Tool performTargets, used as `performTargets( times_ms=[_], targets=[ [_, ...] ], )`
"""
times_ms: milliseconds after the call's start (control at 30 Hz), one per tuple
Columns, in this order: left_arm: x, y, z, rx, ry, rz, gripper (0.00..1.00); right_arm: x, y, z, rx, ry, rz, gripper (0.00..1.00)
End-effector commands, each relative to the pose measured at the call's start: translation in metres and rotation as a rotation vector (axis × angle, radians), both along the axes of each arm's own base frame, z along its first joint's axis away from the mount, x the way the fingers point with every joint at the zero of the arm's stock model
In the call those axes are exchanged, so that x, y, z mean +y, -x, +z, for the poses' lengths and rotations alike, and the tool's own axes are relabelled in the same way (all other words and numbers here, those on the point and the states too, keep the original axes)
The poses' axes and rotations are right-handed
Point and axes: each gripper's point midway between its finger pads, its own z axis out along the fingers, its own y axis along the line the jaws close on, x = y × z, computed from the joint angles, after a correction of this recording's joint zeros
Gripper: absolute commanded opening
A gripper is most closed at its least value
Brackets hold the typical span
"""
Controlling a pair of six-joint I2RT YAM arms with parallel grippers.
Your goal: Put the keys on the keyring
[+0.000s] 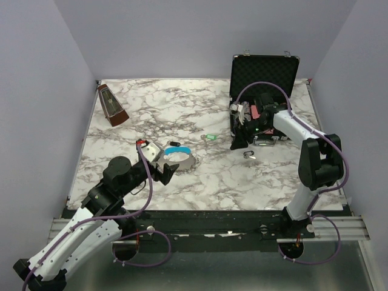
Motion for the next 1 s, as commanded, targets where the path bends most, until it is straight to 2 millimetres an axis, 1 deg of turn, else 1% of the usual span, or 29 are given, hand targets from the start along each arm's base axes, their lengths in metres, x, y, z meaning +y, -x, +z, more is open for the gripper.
performTargets(
  times_ms=[0,100,133,167,200,233,367,467,567,633,733,767,867,967],
  targets=[
    [-0.022,0.005,0.012,0.141,0.277,-0.018,0.99,0.031,0.044,0.052,0.205,-0.341,0.073,0.49],
    [-0.031,0.001,0.002,0.233,0.434,0.0,0.99,0.038,0.056,0.067,0.318,-0.49,0.087,0.54],
    [-0.034,-0.001,-0.005,0.264,0.463,0.009,0.99,0.039,0.059,0.07,0.358,-0.531,0.097,0.56],
    [-0.035,-0.003,-0.007,0.284,0.503,0.017,0.99,0.038,0.063,0.076,0.4,-0.573,0.117,0.57],
    [-0.037,-0.004,-0.013,0.312,0.523,0.021,0.99,0.037,0.066,0.078,0.449,-0.594,0.133,0.58],
    [-0.04,-0.005,-0.016,0.337,0.55,0.021,0.99,0.037,0.068,0.079,0.475,-0.603,0.143,0.59],
    [-0.051,-0.008,-0.029,0.403,0.569,-0.003,0.99,0.042,0.074,0.076,0.478,-0.601,0.16,0.6],
    [-0.06,-0.008,-0.033,0.421,0.555,-0.053,0.99,0.046,0.078,0.074,0.475,-0.598,0.178,0.61],
    [-0.07,-0.006,-0.038,0.427,0.55,-0.12,0.95,0.051,0.079,0.066,0.445,-0.564,0.166,0.61],
    [-0.073,-0.007,-0.041,0.42,0.541,-0.149,0.93,0.054,0.08,0.06,0.414,-0.532,0.16,0.61],
    [-0.071,-0.011,-0.053,0.43,0.48,-0.139,0.92,0.057,0.081,0.048,0.334,-0.469,0.16,0.61],
    [-0.069,-0.014,-0.064,0.461,0.436,-0.108,0.92,0.058,0.081,0.042,0.306,-0.437,0.163,0.61],
    [-0.054,-0.028,-0.082,0.502,0.319,0.023,0.92,0.059,0.076,0.024,0.229,-0.315,0.162,0.62],
    [-0.037,-0.037,-0.098,0.535,0.183,0.131,0.92,0.061,0.072,0.014,0.19,-0.254,0.155,0.65]
  ],
)
